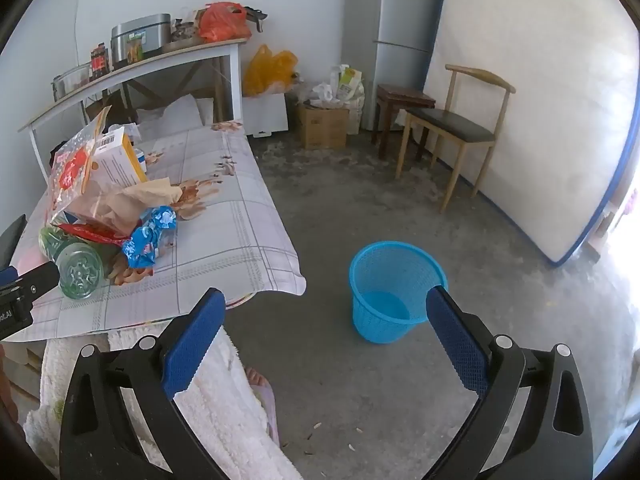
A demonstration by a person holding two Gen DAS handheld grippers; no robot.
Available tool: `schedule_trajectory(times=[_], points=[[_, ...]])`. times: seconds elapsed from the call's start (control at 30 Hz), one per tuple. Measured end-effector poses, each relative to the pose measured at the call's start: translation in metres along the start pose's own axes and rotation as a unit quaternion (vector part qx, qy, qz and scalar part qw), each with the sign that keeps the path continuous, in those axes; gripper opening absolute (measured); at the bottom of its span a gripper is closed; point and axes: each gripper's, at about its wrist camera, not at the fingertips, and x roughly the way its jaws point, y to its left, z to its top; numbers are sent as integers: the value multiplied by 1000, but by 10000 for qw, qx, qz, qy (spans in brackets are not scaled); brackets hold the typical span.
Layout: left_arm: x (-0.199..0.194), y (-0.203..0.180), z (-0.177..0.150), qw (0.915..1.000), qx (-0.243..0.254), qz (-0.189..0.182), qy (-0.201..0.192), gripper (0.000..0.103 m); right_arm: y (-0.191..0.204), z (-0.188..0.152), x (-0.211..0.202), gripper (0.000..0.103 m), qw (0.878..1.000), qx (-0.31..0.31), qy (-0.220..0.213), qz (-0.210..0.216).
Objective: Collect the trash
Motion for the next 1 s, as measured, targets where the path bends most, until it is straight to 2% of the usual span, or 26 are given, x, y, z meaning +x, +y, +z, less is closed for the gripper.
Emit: schedule_trajectory(times=[1.0], points=[[4, 8, -1, 9999, -54, 59, 68, 97, 5, -5, -3, 96, 10000, -10, -27, 8]])
